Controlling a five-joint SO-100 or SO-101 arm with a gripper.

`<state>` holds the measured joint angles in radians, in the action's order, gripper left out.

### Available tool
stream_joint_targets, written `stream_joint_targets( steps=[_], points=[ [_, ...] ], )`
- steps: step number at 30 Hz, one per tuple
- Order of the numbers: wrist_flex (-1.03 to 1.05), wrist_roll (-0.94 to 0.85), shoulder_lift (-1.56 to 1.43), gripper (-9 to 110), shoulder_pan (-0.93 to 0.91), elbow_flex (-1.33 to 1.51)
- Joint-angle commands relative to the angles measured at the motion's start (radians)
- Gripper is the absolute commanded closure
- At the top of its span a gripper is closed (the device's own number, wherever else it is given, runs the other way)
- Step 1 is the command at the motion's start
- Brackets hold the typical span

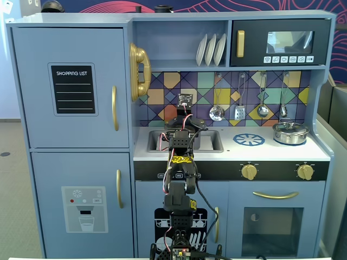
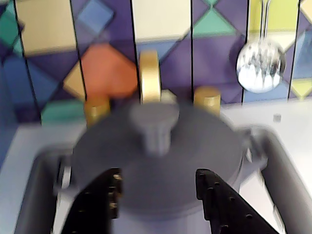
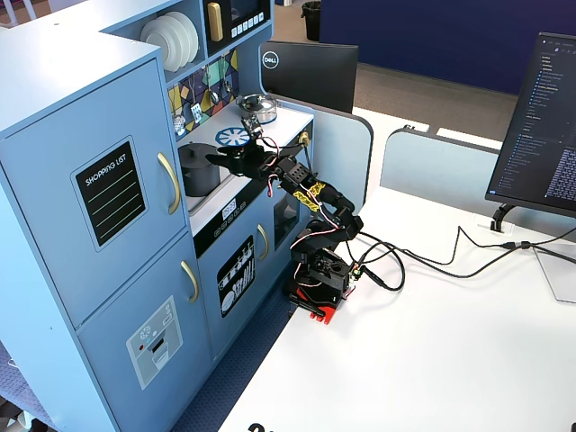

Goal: Take off the lid from the gray recipient and place it on the counter

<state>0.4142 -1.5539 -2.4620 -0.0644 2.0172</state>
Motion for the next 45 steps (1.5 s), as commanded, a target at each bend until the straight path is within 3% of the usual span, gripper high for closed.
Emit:
stream_joint_targets(
  steps=[1,27,45],
  points=[
    [-0.064,0.012,0.021,77,0.012,-0.069],
    [-0.336,-0.041,0.187,78,-0.005,0.003],
    [-0.399,-0.069,0.345,80,0.008,-0.074]
  ],
)
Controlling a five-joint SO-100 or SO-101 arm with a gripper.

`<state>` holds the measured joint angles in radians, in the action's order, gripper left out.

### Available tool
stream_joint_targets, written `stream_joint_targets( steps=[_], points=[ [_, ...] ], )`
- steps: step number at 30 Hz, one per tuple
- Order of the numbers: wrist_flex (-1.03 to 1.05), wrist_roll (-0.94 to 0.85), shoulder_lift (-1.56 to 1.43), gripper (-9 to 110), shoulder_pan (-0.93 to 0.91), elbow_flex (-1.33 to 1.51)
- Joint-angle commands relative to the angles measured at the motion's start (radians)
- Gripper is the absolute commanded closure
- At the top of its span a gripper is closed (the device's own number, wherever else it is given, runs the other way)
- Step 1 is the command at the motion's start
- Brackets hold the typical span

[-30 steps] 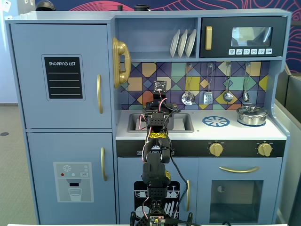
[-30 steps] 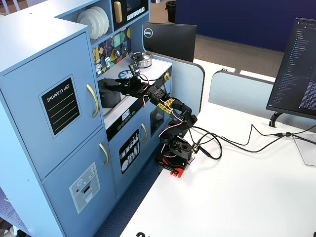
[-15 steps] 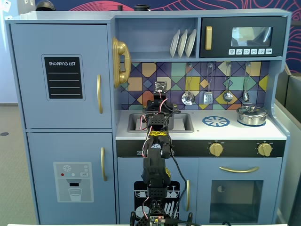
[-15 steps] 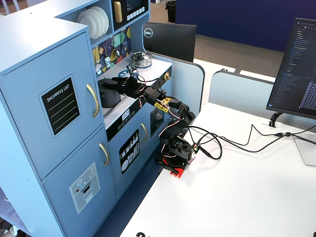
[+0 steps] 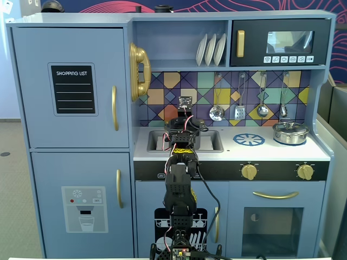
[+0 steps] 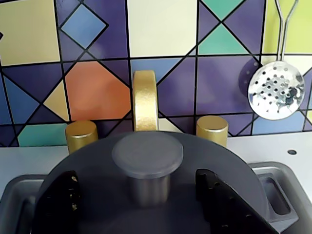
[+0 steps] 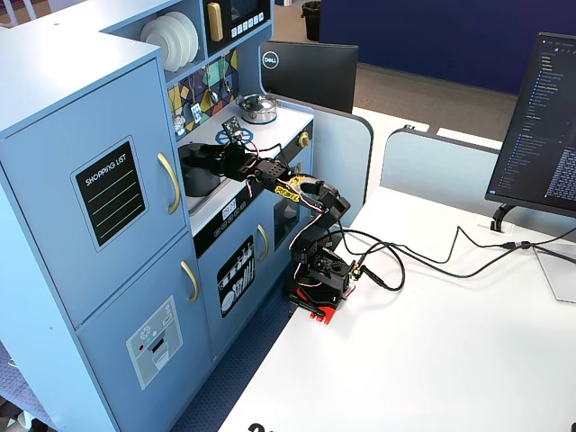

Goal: Take off the lid from the gray recipient and place it on the counter

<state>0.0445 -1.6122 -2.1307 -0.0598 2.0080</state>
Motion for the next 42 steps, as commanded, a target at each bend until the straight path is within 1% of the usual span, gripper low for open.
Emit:
stream_joint_targets(
  steps=[1,10,11,13,14,25,33,37,42],
  points=[
    [-0.029,-0.011,0.023,80,0.003,-0.074],
    [-0.029,-0.020,0.064,83,0.009,-0.110],
    [-0.028,-0.026,0.067,87,0.012,-0.112],
    [-0.025,-0.052,0.067,101,0.021,-0.112],
    [-0.025,-0.048,0.067,102,0.023,-0.112],
    [-0.020,-0.038,0.071,102,0.021,-0.155],
    [0.049,-0.051,0.043,102,0.017,-0.239],
    [0.066,-0.048,0.014,102,-0.023,-0.245],
    [0.097,-0.015,-0.020,102,-0.144,-0.268]
  ],
)
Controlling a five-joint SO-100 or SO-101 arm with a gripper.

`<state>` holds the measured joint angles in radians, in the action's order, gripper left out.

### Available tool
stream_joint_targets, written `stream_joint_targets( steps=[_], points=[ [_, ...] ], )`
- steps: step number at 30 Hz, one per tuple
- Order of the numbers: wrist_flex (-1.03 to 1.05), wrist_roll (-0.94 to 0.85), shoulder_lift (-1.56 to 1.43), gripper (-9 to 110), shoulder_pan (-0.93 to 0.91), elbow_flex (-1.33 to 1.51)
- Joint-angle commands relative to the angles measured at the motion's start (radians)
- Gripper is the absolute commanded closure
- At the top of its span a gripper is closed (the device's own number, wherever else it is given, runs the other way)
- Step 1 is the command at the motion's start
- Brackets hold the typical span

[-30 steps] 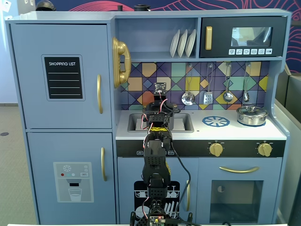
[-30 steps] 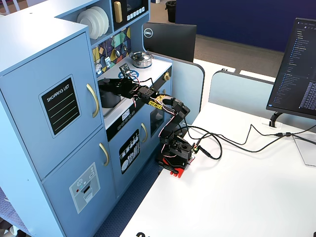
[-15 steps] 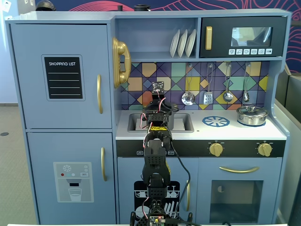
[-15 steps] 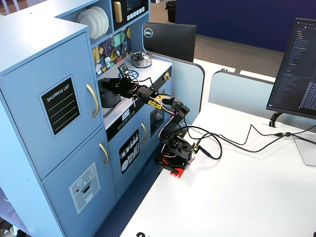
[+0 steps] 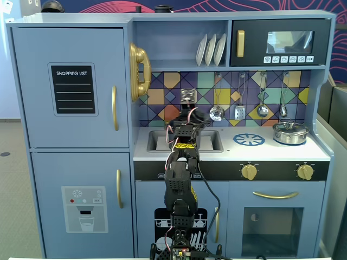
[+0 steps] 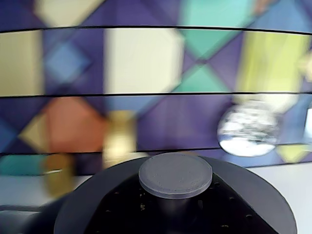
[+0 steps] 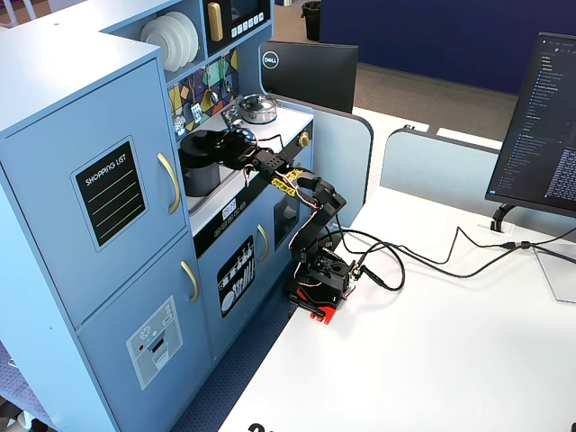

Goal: Take off the lid from the gray recipient and place it on the counter

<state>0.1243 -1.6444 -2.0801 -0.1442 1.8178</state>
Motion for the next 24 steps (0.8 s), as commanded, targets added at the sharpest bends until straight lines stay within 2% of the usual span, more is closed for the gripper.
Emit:
stream_joint_targets(
  steps=[1,13,24],
  points=[
    [0.034,0.023,-0.083,102,-0.083,-0.083],
    [0.052,0.071,-0.110,102,-0.379,-0.098],
    [-0.117,0.084,-0.011,102,-0.437,0.029]
  ],
)
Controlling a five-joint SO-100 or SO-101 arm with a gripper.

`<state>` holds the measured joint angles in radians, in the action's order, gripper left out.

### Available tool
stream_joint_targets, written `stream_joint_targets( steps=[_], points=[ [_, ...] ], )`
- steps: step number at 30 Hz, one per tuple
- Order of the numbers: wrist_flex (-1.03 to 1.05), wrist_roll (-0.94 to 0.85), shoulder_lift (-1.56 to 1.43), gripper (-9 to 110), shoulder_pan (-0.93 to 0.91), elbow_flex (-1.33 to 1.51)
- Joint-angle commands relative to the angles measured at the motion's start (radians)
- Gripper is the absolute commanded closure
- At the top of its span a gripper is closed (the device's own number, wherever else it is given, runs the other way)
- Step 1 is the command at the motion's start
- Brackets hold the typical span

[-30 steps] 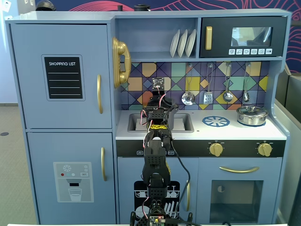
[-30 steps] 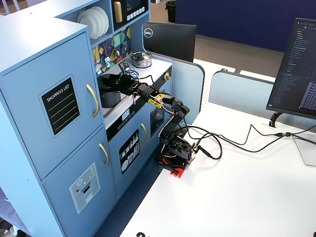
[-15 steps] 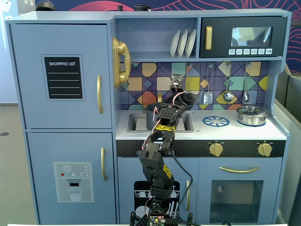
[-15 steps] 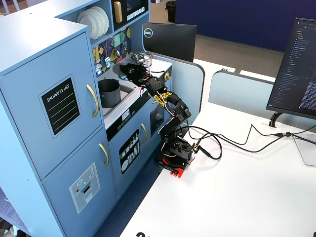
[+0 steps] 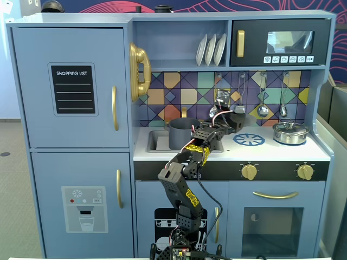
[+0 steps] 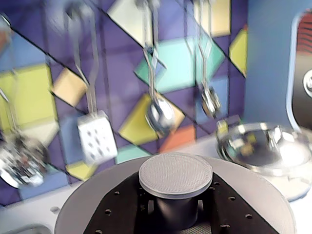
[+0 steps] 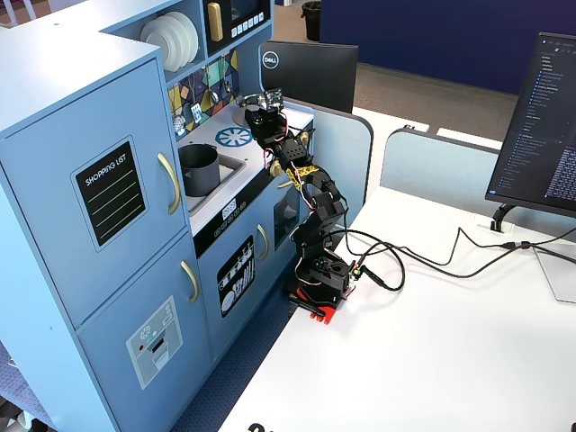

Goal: Take off the lid from the gray recipient and place it on the counter

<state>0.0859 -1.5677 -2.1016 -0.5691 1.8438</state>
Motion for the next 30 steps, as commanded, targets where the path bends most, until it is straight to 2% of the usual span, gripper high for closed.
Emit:
stream_joint_targets(
  steps=[1,11,30],
  points=[
    [-0.095,0.008,0.023,102,-0.012,0.012],
    [-0.272,0.005,0.112,102,-0.005,0.152],
    [-0.417,-0.021,0.287,102,-0.005,0.210]
  ],
)
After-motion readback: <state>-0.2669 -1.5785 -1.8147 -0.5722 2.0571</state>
